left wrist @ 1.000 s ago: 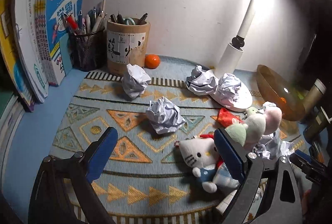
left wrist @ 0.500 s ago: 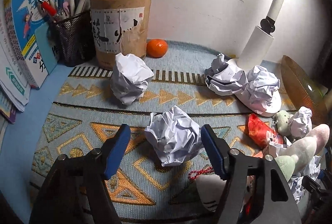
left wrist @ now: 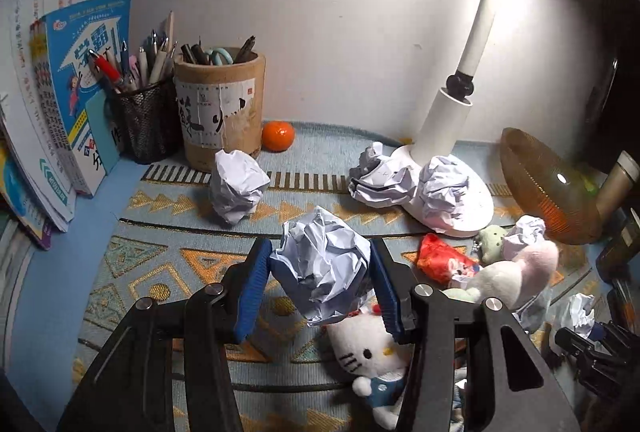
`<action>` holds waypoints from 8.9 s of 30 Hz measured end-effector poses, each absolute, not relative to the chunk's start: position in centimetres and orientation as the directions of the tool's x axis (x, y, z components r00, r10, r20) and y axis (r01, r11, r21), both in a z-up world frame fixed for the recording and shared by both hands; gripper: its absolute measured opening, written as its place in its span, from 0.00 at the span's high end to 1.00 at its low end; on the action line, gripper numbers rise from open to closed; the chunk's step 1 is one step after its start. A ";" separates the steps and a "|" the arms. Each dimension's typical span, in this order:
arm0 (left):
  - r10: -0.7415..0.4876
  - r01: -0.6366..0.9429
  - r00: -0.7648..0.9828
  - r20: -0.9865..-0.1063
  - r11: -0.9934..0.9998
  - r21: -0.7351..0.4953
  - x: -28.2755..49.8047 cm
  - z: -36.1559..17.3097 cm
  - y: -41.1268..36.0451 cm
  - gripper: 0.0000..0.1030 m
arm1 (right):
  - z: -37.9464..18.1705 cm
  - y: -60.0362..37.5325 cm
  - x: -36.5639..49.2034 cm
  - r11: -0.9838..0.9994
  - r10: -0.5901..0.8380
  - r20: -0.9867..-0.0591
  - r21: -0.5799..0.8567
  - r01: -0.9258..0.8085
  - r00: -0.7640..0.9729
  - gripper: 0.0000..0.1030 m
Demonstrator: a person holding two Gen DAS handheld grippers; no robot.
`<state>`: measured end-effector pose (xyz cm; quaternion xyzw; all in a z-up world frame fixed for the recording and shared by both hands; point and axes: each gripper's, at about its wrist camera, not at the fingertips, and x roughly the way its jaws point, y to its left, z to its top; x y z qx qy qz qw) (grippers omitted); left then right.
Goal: Organize objects
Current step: 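Carry both paper balls over the amber bowl and open both tools, then grasp the plaid cloth bow with the left tool while the right tool grasps a paper ball, then carry the bow and paper ball to the amber bowl and release both, then grasp the pink-white-green dango plush with the left tool while the right tool grasps a paper ball, then carry the dango plush and paper ball over the amber bowl and release both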
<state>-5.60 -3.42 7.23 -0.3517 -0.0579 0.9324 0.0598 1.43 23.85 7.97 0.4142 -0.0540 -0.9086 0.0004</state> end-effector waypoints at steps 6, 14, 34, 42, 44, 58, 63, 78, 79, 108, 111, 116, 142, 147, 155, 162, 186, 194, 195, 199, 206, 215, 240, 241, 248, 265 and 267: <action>0.214 -0.141 -0.771 -0.600 -0.976 -0.167 -3.2 10.4 -0.9 0.55 | 9.9 25.0 2.8 -0.995 0.038 -0.737 0.036 -0.095 -0.675 0.53; 0.326 -0.284 -0.748 -0.579 -0.945 -0.165 -1.5 13.7 6.2 0.55 | 11.9 27.2 3.9 -0.990 0.098 -0.701 0.007 -0.144 -0.706 0.53; 0.422 -0.401 -0.624 -0.657 -0.895 -0.194 -12.0 11.5 25.2 0.51 | 15.7 41.6 -7.8 -0.930 0.056 -0.657 0.240 -0.279 -0.751 0.49; 0.430 -0.359 -0.633 -0.644 -0.900 -0.248 -12.7 10.6 24.0 0.21 | 14.4 42.3 -7.6 -0.916 0.037 -0.665 0.276 -0.292 -0.746 0.34; 0.431 -0.360 -0.644 -0.632 -0.900 -0.247 -11.6 11.0 23.3 0.21 | 14.7 41.7 -6.6 -0.920 0.035 -0.661 0.271 -0.281 -0.750 0.34; 0.300 -0.222 -0.780 -0.549 -0.953 -0.206 2.9 13.7 7.1 0.12 | 15.1 29.7 3.4 -0.966 -0.075 -0.616 0.241 -0.096 -0.784 0.34; 0.088 -0.031 -0.835 -0.544 -0.993 -0.113 6.2 9.9 0.8 0.10 | 11.0 25.1 3.5 -0.974 -0.123 -0.653 0.222 -0.034 -0.747 0.34; 0.157 -0.050 -0.762 -0.628 -0.982 -0.184 5.1 2.9 -1.6 0.10 | 6.9 21.9 2.3 -0.983 -0.152 -0.686 0.180 0.037 -0.711 0.33; 0.160 -0.054 -0.765 -0.624 -0.981 -0.185 5.2 2.9 -1.6 0.10 | 7.0 21.8 2.3 -0.983 -0.151 -0.686 0.179 0.036 -0.712 0.33; 0.323 -0.263 -0.665 -0.673 -0.945 -0.194 2.9 2.4 3.0 0.76 | 5.7 17.7 -2.8 -0.906 -0.423 -0.734 0.331 0.264 -0.531 0.56; 0.356 -0.266 -0.677 -0.644 -0.934 -0.237 3.6 3.1 2.2 0.88 | 7.3 18.2 -1.2 -0.907 -0.420 -0.708 0.319 0.274 -0.567 0.56; 0.375 -0.255 -0.705 -0.602 -0.926 -0.278 5.6 4.6 0.3 0.88 | 9.4 20.5 2.0 -0.946 -0.324 -0.708 0.227 0.232 -0.628 0.56; 0.573 -0.392 -0.389 -0.722 -0.812 -0.433 5.1 0.5 7.0 0.63 | 6.6 28.3 6.7 -0.991 -0.109 -0.783 0.132 0.007 -0.613 0.56; 0.470 -0.340 -0.424 -0.774 -0.875 -0.344 5.7 0.7 5.6 0.62 | 6.8 27.7 6.7 -0.990 -0.125 -0.777 0.140 0.024 -0.617 0.56; 0.256 -0.280 -0.500 -0.828 -0.952 -0.125 7.5 1.2 6.1 0.51 | 6.2 26.9 6.6 -0.995 -0.100 -0.788 0.094 0.042 -0.607 0.56; 0.248 -0.332 -0.516 -0.820 -0.940 -0.076 7.0 0.5 9.6 0.53 | 5.8 27.6 6.7 -0.993 -0.111 -0.789 0.108 0.041 -0.604 0.55; 0.558 -0.486 -0.557 -0.615 -0.819 -0.304 -9.1 11.3 22.9 0.87 | 15.0 39.0 -5.6 -0.960 0.119 -0.661 0.115 -0.256 -0.741 0.57; 0.504 -0.465 -0.581 -0.639 -0.850 -0.248 -13.3 8.8 27.0 0.60 | 13.6 41.4 -8.4 -0.937 0.139 -0.678 0.146 -0.318 -0.722 0.27; 0.509 -0.460 -0.574 -0.642 -0.849 -0.261 -13.4 8.6 26.9 0.60 | 13.6 41.6 -8.2 -0.936 0.122 -0.683 0.163 -0.313 -0.720 0.27; 0.520 -0.463 -0.569 -0.637 -0.843 -0.274 -12.3 8.9 25.9 0.60 | 14.7 41.4 -6.4 -0.936 0.110 -0.663 0.182 -0.302 -0.741 0.27; 0.563 -0.483 -0.611 -0.556 -0.822 -0.302 -6.4 12.2 20.8 0.60 | 16.1 37.5 -1.6 -0.959 0.021 -0.644 0.204 -0.198 -0.765 0.27; 0.475 -0.355 -0.750 -0.461 -0.877 -0.325 4.3 14.9 8.7 0.09 | 15.6 27.2 3.4 -0.982 -0.117 -0.638 0.187 -0.006 -0.761 0.27; 0.340 -0.204 -0.672 -0.658 -0.939 -0.276 3.6 3.7 -2.8 0.12 | 6.8 18.3 3.0 -0.955 -0.269 -0.701 0.107 0.276 -0.661 0.21; 0.368 -0.242 -0.660 -0.655 -0.929 -0.278 2.8 4.5 -2.8 0.12 | 6.7 17.9 2.6 -0.935 -0.330 -0.708 0.157 0.317 -0.624 0.21; 0.504 -0.501 -0.502 -0.703 -0.832 -0.240 -4.9 5.9 0.3 0.12 | 5.6 13.0 0.1 -0.857 -0.442 -0.757 0.199 0.475 -0.481 0.21; 0.616 -0.436 -0.418 -0.668 -0.781 -0.448 -6.1 6.0 -1.3 0.49 | 6.7 13.3 1.5 -0.869 -0.453 -0.723 0.225 0.441 -0.522 0.52; 0.620 -0.348 -0.429 -0.657 -0.785 -0.513 -4.5 6.3 -3.5 0.49 | 7.6 14.6 2.8 -0.886 -0.433 -0.707 0.220 0.407 -0.559 0.52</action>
